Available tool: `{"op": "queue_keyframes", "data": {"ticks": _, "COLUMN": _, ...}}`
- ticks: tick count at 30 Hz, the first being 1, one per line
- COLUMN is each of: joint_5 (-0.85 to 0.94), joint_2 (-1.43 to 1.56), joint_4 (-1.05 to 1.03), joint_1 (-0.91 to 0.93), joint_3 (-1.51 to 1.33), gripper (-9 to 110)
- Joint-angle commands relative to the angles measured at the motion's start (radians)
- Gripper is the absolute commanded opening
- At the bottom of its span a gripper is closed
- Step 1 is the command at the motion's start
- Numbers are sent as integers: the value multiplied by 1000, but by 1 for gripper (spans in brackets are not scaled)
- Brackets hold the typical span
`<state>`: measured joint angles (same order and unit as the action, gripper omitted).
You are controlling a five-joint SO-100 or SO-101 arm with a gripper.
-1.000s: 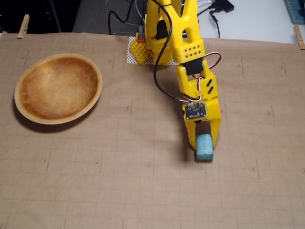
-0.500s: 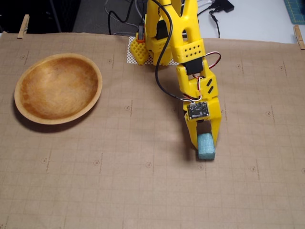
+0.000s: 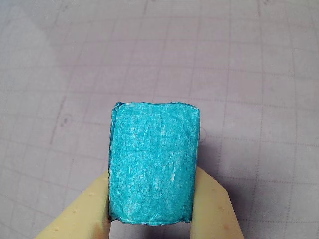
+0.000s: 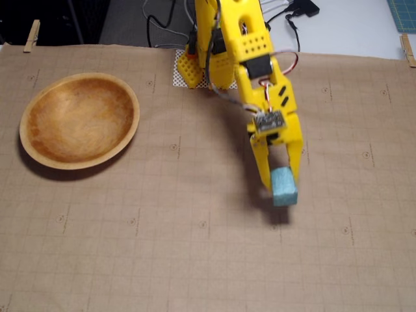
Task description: Grasp a blue block and put it in the bowl.
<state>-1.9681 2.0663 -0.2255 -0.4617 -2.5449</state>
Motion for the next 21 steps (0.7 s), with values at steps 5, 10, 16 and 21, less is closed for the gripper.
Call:
{"op": "queue_keyframes", "data": {"ticks": 5, "joint_5": 95, "joint_2": 357, "joint_4": -318, "joint_1": 66, "joint_3": 115, "gripper": -3}}
{"op": "queue_keyframes", "data": {"ticks": 10, "joint_5": 186, "joint_2": 482, "joint_4": -474, "joint_1": 183, "joint_3": 146, "gripper": -3}}
{"op": "queue_keyframes", "data": {"ticks": 16, "joint_5": 224, "joint_2": 577, "joint_4": -626, "joint_1": 394, "joint_3": 143, "gripper": -3}}
{"op": "queue_keyframes", "data": {"ticks": 21, "joint_5": 225, "joint_2": 606, "joint_4": -746, "joint_1": 566, "joint_3": 143, "gripper": -3}}
